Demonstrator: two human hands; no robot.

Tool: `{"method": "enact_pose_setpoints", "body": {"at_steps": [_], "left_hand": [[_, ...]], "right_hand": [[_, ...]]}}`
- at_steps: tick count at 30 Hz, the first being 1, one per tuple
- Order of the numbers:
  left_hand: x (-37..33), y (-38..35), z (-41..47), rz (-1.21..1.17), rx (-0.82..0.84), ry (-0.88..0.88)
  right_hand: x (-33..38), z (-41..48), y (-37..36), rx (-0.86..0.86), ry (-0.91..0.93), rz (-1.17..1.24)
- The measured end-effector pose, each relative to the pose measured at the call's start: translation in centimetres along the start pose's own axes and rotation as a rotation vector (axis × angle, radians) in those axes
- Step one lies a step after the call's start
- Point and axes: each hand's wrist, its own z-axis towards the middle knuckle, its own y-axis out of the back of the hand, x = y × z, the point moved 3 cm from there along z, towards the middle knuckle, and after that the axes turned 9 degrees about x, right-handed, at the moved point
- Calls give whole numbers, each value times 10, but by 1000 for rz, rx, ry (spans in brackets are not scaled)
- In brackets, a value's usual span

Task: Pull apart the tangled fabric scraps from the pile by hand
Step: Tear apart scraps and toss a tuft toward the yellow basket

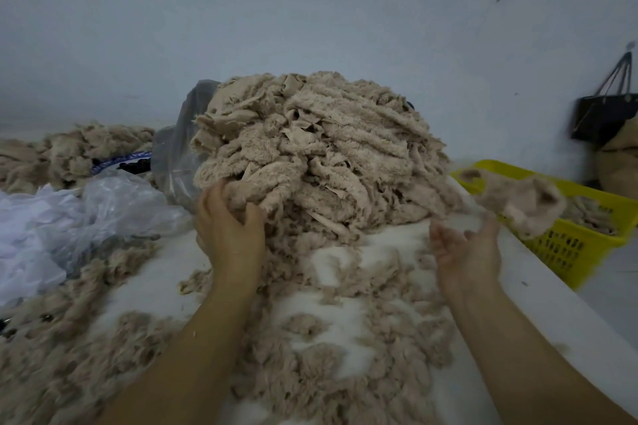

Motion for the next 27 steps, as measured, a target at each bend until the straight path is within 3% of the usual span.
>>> {"method": "enact_pose_setpoints", "body": {"at_steps": [2,4,8,11,14,17,23,27], "left_hand": [[9,-4,1,17,142,124],[5,-9,-4,-43,233,68],[-30,-25,-28,78,346,-286],[-50,-43,-58,153,666,-601],[-53,-53,-78,251,870,-809],[-47,-58,-75,277,885,-736],[-29,-52,-44,404,648,-483],[-17,-47,-31,413,578,-331]], "right_hand": [[-10,-1,-8,69,-1,-165],[-19,-4,-19,185,-7,-357],[-48,-19,-30,549,-181,-606],[-62,-29,-33,773,-276,-701],[-64,-30,-36,745,-267,-686],[-57,-25,-35,568,-132,-709],[-45,-19,-43,415,-218,-134],[-47,-33,-48,460,-234,-260]]}}
